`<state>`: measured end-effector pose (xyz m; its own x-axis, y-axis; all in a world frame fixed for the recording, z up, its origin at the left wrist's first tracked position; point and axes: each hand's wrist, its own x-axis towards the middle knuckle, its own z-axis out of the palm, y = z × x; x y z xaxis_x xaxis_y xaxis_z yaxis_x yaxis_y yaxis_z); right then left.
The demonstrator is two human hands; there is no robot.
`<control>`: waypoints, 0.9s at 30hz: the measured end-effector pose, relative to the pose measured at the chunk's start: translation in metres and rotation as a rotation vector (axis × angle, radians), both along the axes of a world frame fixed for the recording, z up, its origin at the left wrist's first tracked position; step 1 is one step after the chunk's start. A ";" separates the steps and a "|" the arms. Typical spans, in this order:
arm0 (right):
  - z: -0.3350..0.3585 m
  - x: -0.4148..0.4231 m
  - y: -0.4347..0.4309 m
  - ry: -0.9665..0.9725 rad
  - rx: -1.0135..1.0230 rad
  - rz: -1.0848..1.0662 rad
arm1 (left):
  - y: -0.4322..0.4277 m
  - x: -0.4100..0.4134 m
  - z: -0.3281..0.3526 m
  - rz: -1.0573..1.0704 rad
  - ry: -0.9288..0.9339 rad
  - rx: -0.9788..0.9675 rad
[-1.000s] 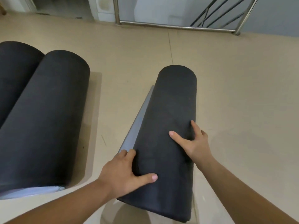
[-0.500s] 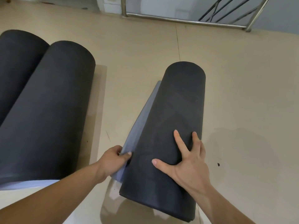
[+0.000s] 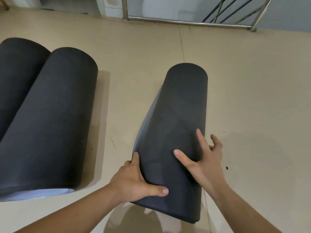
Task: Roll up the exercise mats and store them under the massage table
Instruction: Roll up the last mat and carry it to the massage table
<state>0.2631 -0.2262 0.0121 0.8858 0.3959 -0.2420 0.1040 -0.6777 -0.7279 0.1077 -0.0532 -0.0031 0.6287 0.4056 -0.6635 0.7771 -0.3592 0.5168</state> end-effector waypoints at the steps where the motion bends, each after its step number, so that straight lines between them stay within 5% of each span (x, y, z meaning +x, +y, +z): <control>1: 0.000 0.004 -0.011 0.134 0.044 -0.097 | 0.003 -0.003 -0.004 0.012 -0.014 -0.016; 4: -0.006 0.005 -0.034 0.699 0.059 -0.154 | 0.014 -0.012 -0.013 0.057 -0.092 -0.127; 6: -0.018 0.002 -0.042 0.885 0.135 -0.129 | 0.018 -0.010 -0.008 0.086 -0.135 -0.253; 15: -0.004 0.010 -0.040 0.745 0.240 -0.085 | 0.027 0.016 0.016 0.265 0.030 -0.478; 27: 0.075 0.030 0.040 0.736 0.167 0.171 | 0.051 -0.013 0.057 0.544 -0.106 -0.626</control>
<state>0.2936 -0.1859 0.0870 0.4433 0.5955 -0.6700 -0.3526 -0.5713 -0.7411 0.0951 -0.0022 0.0536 0.5233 0.2466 -0.8157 0.6950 0.4302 0.5760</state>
